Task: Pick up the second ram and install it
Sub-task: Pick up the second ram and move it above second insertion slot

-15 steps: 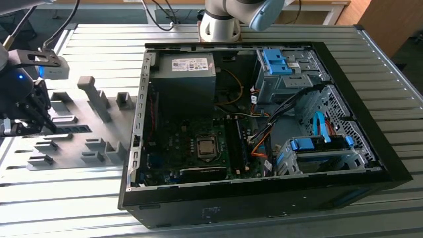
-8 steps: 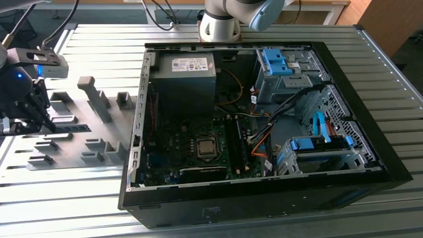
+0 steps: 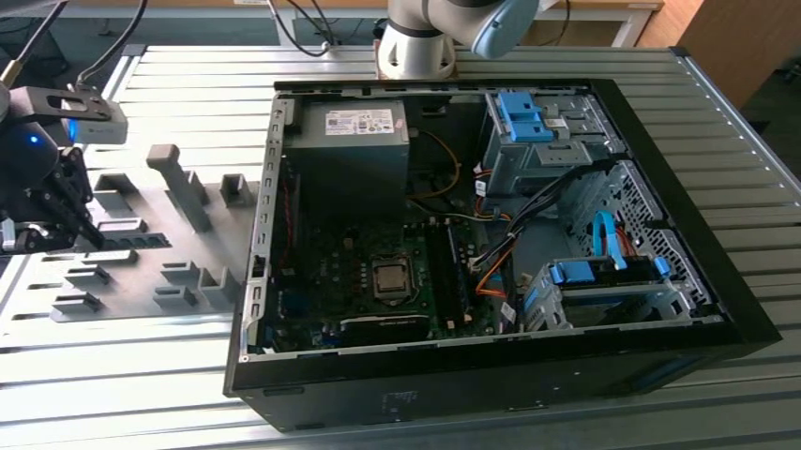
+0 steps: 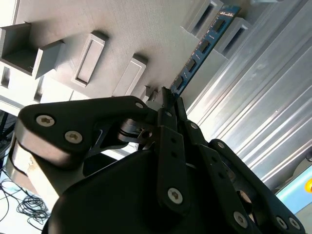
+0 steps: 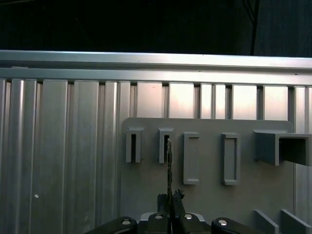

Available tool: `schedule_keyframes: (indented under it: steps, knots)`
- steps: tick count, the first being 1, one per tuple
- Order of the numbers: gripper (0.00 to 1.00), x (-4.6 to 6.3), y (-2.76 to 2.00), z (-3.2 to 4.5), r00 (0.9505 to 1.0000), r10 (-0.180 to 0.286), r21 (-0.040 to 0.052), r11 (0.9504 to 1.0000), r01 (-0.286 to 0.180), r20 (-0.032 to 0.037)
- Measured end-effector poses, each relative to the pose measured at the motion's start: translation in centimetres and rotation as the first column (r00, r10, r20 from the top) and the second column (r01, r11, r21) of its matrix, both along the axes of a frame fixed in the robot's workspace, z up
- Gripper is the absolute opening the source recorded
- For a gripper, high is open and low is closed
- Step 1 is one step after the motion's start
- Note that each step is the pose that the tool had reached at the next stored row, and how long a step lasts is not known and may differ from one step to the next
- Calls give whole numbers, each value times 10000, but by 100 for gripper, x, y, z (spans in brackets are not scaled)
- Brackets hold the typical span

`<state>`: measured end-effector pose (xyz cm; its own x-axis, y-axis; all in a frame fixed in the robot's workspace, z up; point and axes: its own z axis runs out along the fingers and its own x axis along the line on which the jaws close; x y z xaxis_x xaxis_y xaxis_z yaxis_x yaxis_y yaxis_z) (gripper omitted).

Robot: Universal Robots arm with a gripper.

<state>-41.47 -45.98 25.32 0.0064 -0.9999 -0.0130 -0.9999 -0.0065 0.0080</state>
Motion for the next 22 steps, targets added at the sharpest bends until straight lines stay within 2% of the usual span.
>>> schedule_keyframes:
  steps: [22]
  knots:
    - [14,-3,0,118,10000,0,1,10000,0,4]
